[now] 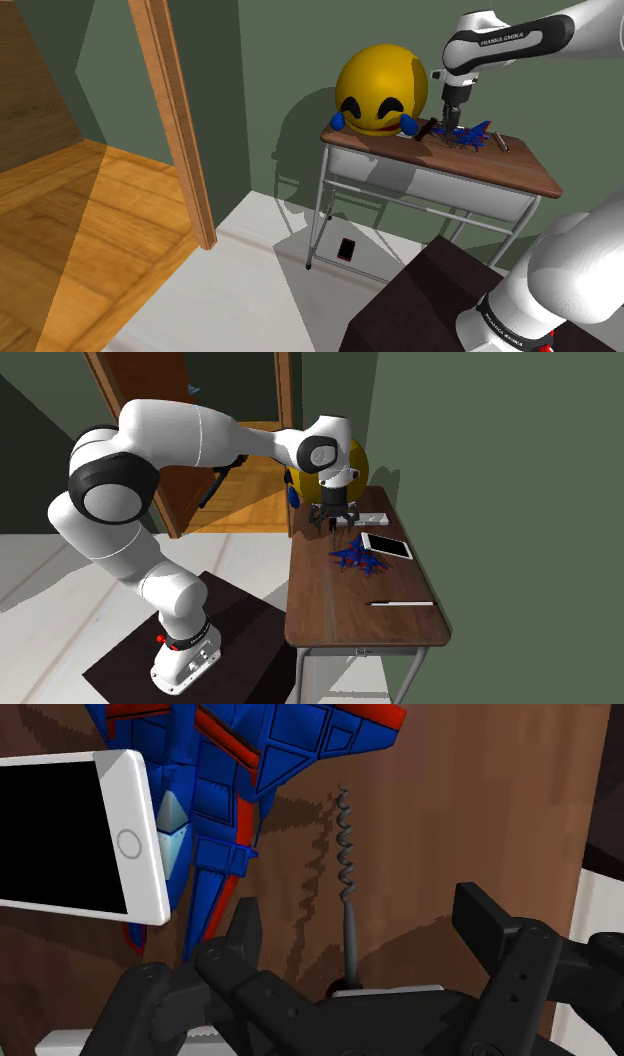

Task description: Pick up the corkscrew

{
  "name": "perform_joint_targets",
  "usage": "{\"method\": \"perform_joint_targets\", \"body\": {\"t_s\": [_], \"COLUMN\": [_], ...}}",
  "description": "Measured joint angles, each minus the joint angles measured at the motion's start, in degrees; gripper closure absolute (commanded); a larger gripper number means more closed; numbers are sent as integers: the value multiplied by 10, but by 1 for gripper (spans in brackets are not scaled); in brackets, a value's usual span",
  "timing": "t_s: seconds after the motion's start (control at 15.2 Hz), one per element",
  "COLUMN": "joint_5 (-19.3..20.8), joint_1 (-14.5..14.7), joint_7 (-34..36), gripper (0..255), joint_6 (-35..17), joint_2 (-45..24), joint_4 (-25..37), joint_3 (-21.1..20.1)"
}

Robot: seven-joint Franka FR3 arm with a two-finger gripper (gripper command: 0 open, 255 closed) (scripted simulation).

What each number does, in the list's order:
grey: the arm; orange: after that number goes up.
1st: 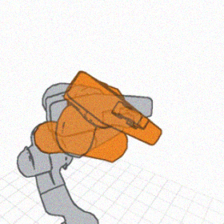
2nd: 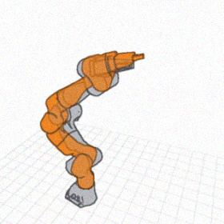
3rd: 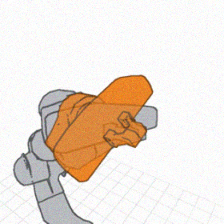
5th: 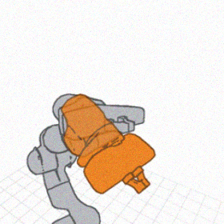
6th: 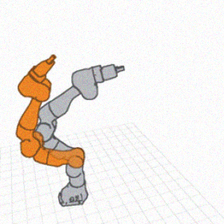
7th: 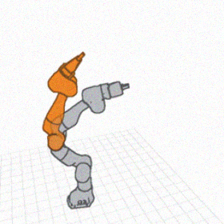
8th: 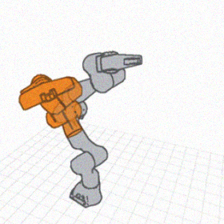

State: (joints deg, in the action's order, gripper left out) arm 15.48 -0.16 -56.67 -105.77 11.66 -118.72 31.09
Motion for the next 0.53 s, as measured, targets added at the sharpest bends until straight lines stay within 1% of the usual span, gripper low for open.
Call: {"method": "perform_joint_targets", "body": {"t_s": [0.4, 0.46, 0.53], "joint_5": [-2, -1, -1], "joint_1": [-1, -1, -1], "joint_7": [-1, -1, -1], "gripper": [0, 255, 255], "joint_6": [-43, -46, -48], "joint_2": [-13, -12, -12], "joint_4": [-30, -34, -36], "joint_3": [6, 6, 6]}}
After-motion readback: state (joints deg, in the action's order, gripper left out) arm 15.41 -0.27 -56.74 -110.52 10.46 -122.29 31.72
